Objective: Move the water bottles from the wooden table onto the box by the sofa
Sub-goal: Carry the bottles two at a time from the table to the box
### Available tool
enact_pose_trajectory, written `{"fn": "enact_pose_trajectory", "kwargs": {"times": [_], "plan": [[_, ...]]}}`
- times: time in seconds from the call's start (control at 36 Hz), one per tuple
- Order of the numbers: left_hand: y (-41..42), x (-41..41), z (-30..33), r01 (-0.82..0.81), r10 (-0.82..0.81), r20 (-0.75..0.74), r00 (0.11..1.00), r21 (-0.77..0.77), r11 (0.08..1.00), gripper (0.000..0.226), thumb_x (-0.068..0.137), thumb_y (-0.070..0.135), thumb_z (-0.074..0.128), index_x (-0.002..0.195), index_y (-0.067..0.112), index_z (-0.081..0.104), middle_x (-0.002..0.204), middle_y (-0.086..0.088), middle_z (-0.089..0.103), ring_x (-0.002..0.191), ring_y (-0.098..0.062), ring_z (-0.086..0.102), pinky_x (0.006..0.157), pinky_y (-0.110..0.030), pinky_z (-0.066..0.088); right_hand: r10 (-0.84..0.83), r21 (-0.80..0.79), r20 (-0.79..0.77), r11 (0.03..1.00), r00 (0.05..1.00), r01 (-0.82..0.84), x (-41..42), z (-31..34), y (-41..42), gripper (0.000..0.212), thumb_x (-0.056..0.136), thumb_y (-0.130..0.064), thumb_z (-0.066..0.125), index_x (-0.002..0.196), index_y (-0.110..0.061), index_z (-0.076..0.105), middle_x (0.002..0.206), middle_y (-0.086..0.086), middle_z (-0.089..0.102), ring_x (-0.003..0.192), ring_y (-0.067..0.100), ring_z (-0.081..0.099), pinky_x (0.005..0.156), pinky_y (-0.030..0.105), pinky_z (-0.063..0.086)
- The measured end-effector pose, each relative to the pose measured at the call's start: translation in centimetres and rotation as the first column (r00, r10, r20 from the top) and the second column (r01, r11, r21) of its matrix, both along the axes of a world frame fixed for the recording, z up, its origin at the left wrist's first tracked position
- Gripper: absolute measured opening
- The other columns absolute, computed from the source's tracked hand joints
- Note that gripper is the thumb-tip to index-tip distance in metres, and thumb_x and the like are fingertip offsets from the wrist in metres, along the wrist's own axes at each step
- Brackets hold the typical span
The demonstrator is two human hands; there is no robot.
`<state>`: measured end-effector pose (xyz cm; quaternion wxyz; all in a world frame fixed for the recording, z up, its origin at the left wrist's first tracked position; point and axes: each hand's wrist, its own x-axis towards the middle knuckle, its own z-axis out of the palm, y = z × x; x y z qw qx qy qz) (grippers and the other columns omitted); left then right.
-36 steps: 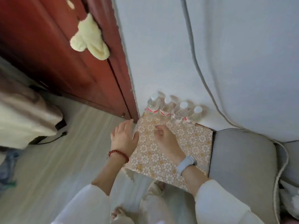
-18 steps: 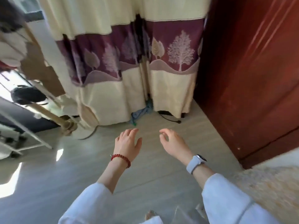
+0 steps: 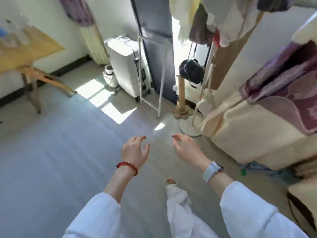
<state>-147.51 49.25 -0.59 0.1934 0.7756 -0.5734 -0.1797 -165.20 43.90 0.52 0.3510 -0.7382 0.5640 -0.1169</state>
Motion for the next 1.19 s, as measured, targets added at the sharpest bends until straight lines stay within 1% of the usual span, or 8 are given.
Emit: {"fn": "enact_pose_trajectory", "kwargs": {"times": [0.14,0.25,0.36,0.58,0.78,0.92,1.08,1.19], "plan": [[-10.2,8.5,1.5,-0.138,0.138,0.004,0.990,-0.035,0.990,0.036,0.090,0.026,0.051,0.123,0.012,0.053,0.125,-0.008,0.056,0.118,-0.025,0.049,0.099,-0.041,0.039,0.156,-0.039,-0.004,0.987,0.988,-0.156,9.2,0.4,-11.7,0.032,0.092,-0.021,0.046,0.121,-0.011,0.055,0.125,0.011,0.058,0.118,0.026,0.051,0.099,0.033,0.038],[-16.4,14.8,3.1,-0.250,0.250,-0.007,0.968,-0.067,0.966,0.035,0.090,0.026,0.050,0.122,0.014,0.053,0.125,-0.006,0.056,0.117,-0.025,0.048,0.097,-0.038,0.036,0.295,-0.075,-0.004,0.953,0.956,-0.294,17.3,1.8,-19.4,0.033,0.093,-0.024,0.043,0.122,-0.013,0.053,0.123,0.007,0.057,0.117,0.023,0.051,0.100,0.033,0.039],[-19.4,22.0,3.6,-0.394,0.391,-0.064,0.918,-0.056,0.917,0.034,0.090,0.027,0.050,0.122,0.015,0.054,0.125,-0.006,0.056,0.118,-0.023,0.048,0.100,-0.038,0.037,0.430,-0.096,-0.023,0.897,0.902,-0.430,26.2,2.2,-24.9,0.032,0.093,-0.025,0.042,0.119,-0.014,0.055,0.120,0.007,0.059,0.115,0.023,0.053,0.097,0.035,0.042],[-23.9,40.5,3.1,-0.602,0.599,-0.066,0.798,-0.061,0.796,0.035,0.090,0.027,0.050,0.121,0.011,0.054,0.125,-0.007,0.056,0.118,-0.024,0.048,0.102,-0.039,0.039,0.616,-0.129,0.008,0.782,0.788,-0.610,45.9,2.1,-33.3,0.031,0.092,-0.023,0.044,0.119,-0.013,0.056,0.119,0.009,0.060,0.111,0.026,0.054,0.096,0.033,0.042],[-30.6,59.4,5.3,-0.664,0.658,-0.086,0.748,-0.128,0.737,0.032,0.089,0.024,0.051,0.119,0.012,0.056,0.123,-0.007,0.057,0.116,-0.025,0.049,0.099,-0.037,0.040,0.680,-0.162,-0.007,0.723,0.733,-0.672,65.9,3.9,-40.5,0.033,0.093,-0.022,0.042,0.122,-0.012,0.054,0.120,0.009,0.061,0.111,0.023,0.056,0.095,0.029,0.041],[-35.4,70.5,7.3,-0.683,0.676,-0.103,0.729,-0.173,0.710,0.031,0.090,0.024,0.051,0.118,0.012,0.057,0.122,-0.006,0.057,0.113,-0.025,0.052,0.097,-0.038,0.042,0.690,-0.168,0.016,0.715,0.723,-0.679,77.6,5.3,-44.9,0.031,0.093,-0.024,0.044,0.120,-0.013,0.056,0.120,0.008,0.061,0.109,0.021,0.058,0.091,0.028,0.042],[-41.5,82.5,6.2,-0.677,0.668,-0.112,0.735,-0.164,0.717,0.030,0.090,0.023,0.050,0.117,0.013,0.057,0.119,-0.004,0.058,0.113,-0.022,0.053,0.097,-0.034,0.041,0.680,-0.126,0.050,0.731,0.732,-0.671,89.7,4.4,-51.3,0.030,0.092,-0.022,0.046,0.118,-0.011,0.057,0.119,0.010,0.062,0.108,0.023,0.060,0.094,0.030,0.045],[-45.9,91.4,5.1,-0.696,0.687,-0.116,0.717,-0.172,0.697,0.031,0.090,0.023,0.051,0.118,0.013,0.056,0.120,-0.004,0.058,0.112,-0.022,0.053,0.095,-0.031,0.042,0.687,-0.149,0.068,0.724,0.724,-0.673,98.9,3.3,-56.3,0.029,0.092,-0.020,0.047,0.117,-0.010,0.058,0.117,0.009,0.064,0.106,0.023,0.061,0.090,0.027,0.045]]}}
